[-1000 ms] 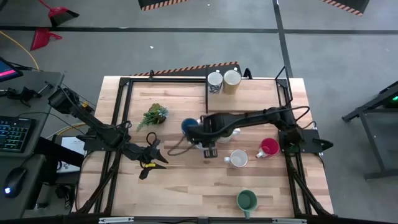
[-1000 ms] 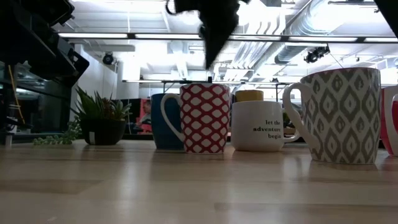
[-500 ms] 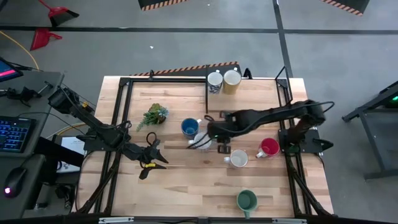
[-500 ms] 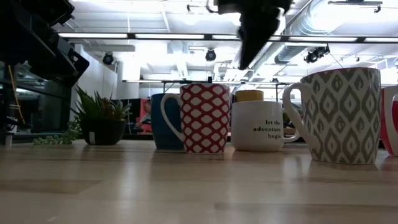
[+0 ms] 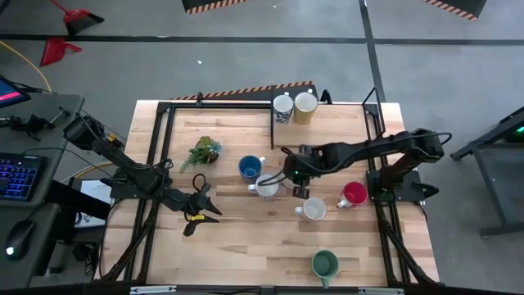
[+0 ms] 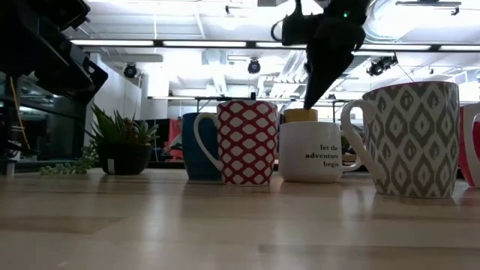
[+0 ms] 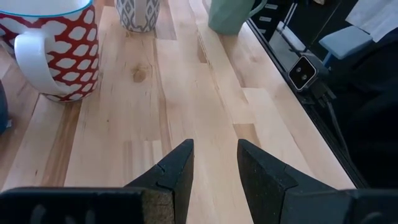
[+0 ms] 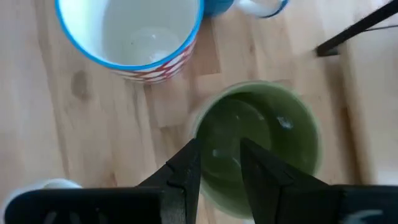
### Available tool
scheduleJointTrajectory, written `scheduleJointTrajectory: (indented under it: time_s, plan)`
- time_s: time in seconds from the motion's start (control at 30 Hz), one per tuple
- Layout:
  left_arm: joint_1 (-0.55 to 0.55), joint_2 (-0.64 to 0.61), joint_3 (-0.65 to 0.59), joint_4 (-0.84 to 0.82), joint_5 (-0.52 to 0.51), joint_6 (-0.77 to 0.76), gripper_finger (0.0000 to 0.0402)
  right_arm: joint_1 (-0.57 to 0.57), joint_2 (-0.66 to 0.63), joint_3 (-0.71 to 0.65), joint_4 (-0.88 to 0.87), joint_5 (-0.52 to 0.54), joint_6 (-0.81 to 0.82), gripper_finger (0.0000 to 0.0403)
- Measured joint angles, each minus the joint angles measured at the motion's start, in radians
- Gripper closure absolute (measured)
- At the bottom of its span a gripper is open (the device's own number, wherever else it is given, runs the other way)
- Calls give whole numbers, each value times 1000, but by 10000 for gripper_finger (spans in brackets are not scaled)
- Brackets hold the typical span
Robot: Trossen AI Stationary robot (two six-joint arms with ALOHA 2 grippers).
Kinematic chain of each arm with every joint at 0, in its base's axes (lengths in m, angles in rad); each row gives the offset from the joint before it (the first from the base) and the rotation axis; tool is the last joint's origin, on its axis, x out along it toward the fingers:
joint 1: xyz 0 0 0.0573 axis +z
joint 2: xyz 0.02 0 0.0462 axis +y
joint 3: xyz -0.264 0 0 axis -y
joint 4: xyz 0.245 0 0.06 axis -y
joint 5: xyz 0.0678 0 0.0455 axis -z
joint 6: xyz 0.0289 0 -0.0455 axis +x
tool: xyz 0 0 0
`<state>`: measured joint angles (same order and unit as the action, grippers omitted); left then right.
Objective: Place coffee mugs
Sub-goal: Put the white green mug on the shelf
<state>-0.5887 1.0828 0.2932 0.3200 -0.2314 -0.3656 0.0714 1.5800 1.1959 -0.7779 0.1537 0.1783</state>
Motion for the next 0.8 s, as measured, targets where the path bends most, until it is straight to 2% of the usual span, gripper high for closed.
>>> scheduleJointTrajectory:
  time_s: [0.3,0.57,0.8]
  plan:
    - [0,0,0,2,-15,1,289,-48,0,-34,43,-87,-31,310]
    - [0,0,0,1,-15,1,289,-120,4,-34,40,-12,-53,310]
    - [0,0,0,0,-15,1,289,-182,4,-34,38,-26,-65,310]
